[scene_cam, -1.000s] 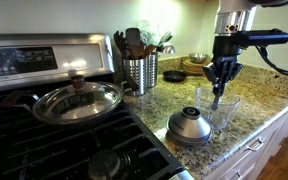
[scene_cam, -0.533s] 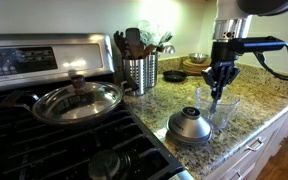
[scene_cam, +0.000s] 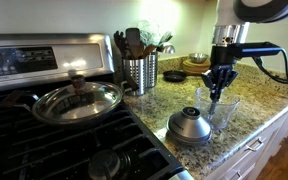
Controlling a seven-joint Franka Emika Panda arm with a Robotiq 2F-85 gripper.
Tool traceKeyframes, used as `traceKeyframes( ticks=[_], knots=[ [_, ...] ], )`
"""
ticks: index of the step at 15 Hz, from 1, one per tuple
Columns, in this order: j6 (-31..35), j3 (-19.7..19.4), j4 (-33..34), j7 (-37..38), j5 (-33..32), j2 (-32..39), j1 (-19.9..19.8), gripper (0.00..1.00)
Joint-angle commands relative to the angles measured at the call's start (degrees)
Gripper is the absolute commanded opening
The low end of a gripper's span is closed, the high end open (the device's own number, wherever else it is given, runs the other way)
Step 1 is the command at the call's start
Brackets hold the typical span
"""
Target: Place the blender blades upright in the cup then close the cup
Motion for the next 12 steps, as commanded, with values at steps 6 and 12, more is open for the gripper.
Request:
traceKeyframes(
  ticks=[6,12],
  knots=[
    [3.9,-1.1,-1.9,-3.9,0.6,0.8,0.6,0.39],
    [2.3,-0.9,-4.6,-4.6,0.9,-2.5,0.9,0.68]
  ],
)
